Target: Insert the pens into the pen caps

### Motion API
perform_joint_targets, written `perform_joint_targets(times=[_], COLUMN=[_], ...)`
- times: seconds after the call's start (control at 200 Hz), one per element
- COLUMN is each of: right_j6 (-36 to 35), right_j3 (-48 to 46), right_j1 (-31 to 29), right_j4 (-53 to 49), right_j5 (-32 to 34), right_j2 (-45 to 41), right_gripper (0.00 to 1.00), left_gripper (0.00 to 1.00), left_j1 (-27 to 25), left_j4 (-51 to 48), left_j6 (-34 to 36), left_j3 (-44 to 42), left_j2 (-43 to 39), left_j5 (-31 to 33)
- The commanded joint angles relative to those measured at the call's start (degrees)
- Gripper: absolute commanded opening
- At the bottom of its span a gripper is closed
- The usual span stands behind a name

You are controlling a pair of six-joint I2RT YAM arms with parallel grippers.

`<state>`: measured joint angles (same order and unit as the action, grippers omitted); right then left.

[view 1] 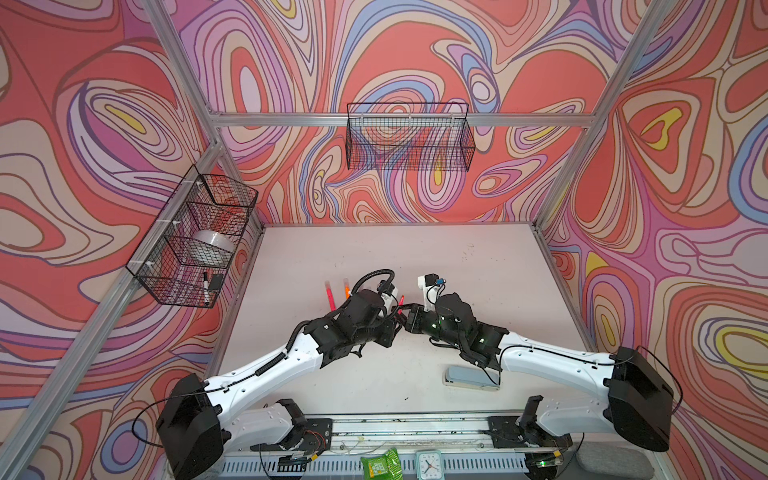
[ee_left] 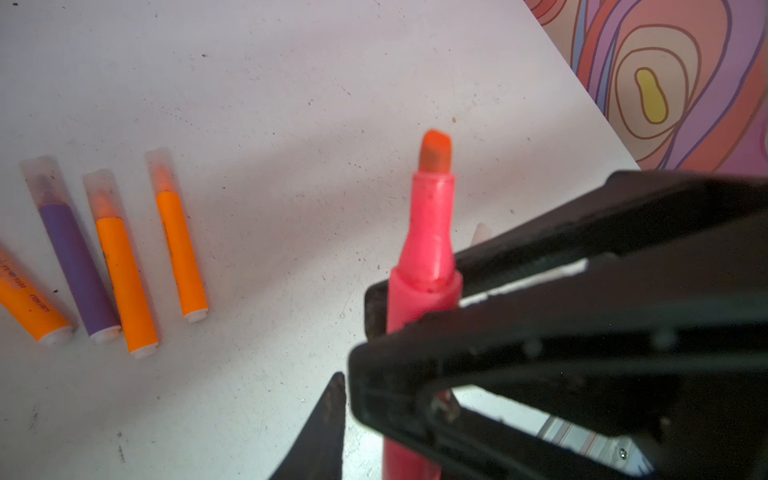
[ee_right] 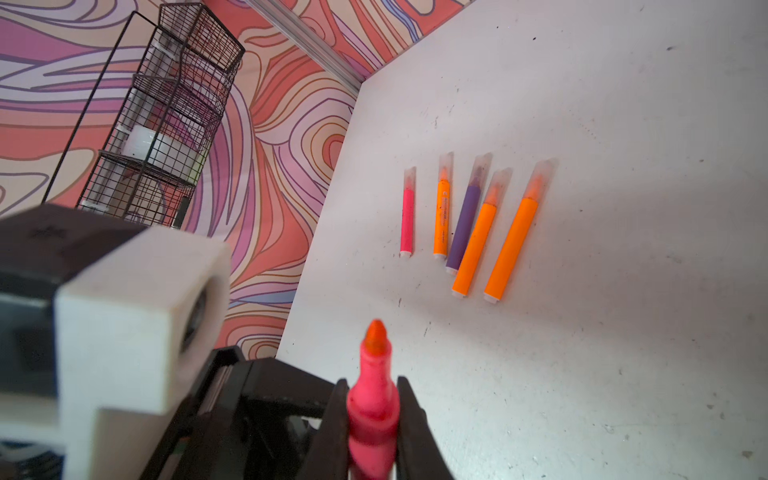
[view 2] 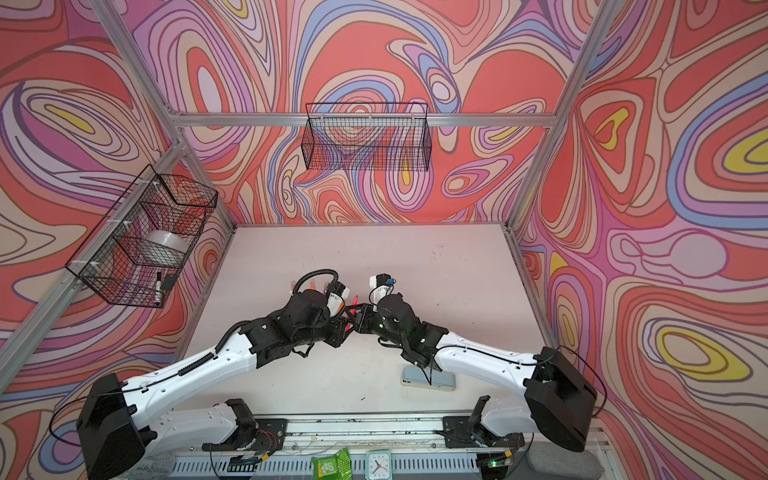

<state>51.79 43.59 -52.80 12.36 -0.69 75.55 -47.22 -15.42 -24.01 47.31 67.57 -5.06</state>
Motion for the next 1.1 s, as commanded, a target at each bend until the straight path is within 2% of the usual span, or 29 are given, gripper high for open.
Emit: perform_joint_targets(times=[0.0, 0.18, 0.531, 0.591, 0.651, 0.706, 0.736, 0.836, 0.901, 1.011, 1.091], right_j6=[-0.37, -0.24, 0.68, 0.68, 0.68, 0.61, 0.51, -1.00, -2.35, -3.27, -3.86], right_j3=[1.34, 1.47, 1.50, 1.54, 1.43, 1.32, 1.25, 1.36, 1.81, 1.52, 1.23], right_j1=[-1.42, -1.90, -2.40, -2.45, -2.45, -2.41, -2.44, -2.41, -1.90, 1.82, 6.26], right_j4=[0.46, 0.71, 1.35, 1.35, 1.27, 0.96, 0.76, -0.65, -2.17, -2.04, -2.00], right_j5=[-1.60, -1.79, -1.86, -1.86, -1.69, -1.00, -0.54, 1.45, 3.10, 2.42, 1.62], right_j2=[1.05, 1.51, 1.82, 2.01, 2.07, 2.16, 2.08, 1.28, 0.75, 1.05, 2.28], right_gripper=[0.01, 0.00, 0.00, 0.01, 0.03, 0.12, 0.21, 0.47, 0.60, 0.70, 0.75], left_gripper=[0.35, 0.24, 0.23, 0.20, 0.13, 0.05, 0.00, 0.00, 0.00, 0.00, 0.00], left_j1=[-0.10, -0.15, -0.08, -0.13, -0.14, -0.06, 0.09, 1.11, 3.89, 10.33, 12.05], left_j4=[4.90, 6.90, 12.80, 14.01, 15.29, 16.22, 16.21, 14.81, 14.30, 15.64, 16.30], left_j6=[0.10, 0.11, 0.35, 0.29, 0.14, 0.03, 0.06, 0.78, 0.53, -0.47, 2.11], left_j3=[-0.46, -0.79, -2.20, -2.56, -3.05, -3.28, -3.17, -1.52, -0.45, 0.23, 1.22], left_j2=[-0.16, -0.52, -1.18, -1.38, -1.72, -1.89, -1.84, -0.88, 0.42, 2.75, 4.15], left_j5=[0.95, 1.65, 1.55, 1.84, 2.04, 2.42, 3.02, 5.01, 3.90, 0.02, 1.69])
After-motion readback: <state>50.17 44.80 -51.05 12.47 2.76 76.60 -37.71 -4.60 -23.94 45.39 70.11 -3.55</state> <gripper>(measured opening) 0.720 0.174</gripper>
